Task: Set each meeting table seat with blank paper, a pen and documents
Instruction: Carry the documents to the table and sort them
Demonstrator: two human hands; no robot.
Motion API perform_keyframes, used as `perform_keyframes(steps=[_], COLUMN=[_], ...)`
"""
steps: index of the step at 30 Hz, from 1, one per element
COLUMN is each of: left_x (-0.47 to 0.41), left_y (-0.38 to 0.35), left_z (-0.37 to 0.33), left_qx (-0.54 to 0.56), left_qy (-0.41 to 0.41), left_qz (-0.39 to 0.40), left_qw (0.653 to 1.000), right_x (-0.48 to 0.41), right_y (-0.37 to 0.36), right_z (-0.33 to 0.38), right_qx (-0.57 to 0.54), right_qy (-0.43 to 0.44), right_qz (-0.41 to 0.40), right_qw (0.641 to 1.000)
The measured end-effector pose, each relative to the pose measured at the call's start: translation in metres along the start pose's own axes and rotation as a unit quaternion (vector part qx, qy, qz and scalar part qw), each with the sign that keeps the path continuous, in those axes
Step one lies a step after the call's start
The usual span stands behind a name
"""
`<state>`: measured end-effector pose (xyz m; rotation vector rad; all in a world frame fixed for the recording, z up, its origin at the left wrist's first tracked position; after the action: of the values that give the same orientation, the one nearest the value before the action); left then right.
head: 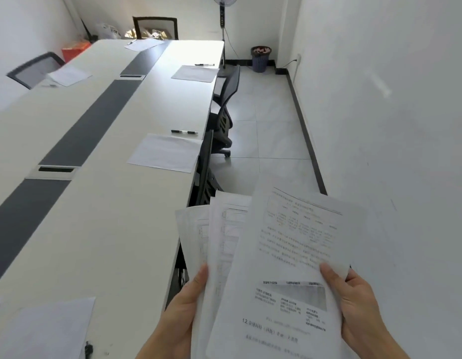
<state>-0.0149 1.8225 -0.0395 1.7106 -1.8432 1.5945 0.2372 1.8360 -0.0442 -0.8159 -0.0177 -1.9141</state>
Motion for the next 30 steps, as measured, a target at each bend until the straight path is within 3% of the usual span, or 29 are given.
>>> perform_keyframes(steps=[6, 12, 17, 21, 30], left_x=[-0.029, -0.053, -0.085, -0.108, -0.118], left_y=[-0.031, -0.021, -0.01, 0.004, 0.044], left_z=[-0.027, -0.07, -0.128, -0.186, -0.289], left_qx=[0.041, 0.072, 0.11, 0.126, 0.121], left_qy=[-0.068, -0.133, -0.155, -0.159, -0.249], left_qz=[-0.042, -0.107, -0.117, -0.126, -0.169], left_qw=[0.996, 0.983, 0.975, 0.971, 0.946], right_x=[-0.065, -0.117, -0.17, -0.21, -0.265], right_y=[-0.029, -0.061, -0.124, -0.189, -0.303], right_z=[0.046, 0.054, 0.069, 0.079, 0.068], right_qx=[0.045, 0.107, 0.12, 0.114, 0.144], right_qy=[-0.03, 0.043, 0.085, 0.057, -0.015], right_qz=[0.096, 0.048, 0.05, 0.085, 0.181], right_qw=[0.994, 0.992, 0.988, 0.988, 0.973])
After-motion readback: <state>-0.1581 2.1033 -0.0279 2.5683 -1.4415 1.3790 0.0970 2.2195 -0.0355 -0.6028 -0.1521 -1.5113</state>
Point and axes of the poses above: each hand's wrist, its own x-axis away from the middle knuckle, its own y-axis out of the back of the hand, z = x × y, the point moved 8 cm from there along -x, towards the middle knuckle, and after that the axes turned 3 degrees about -z, right-handed, at the moved point
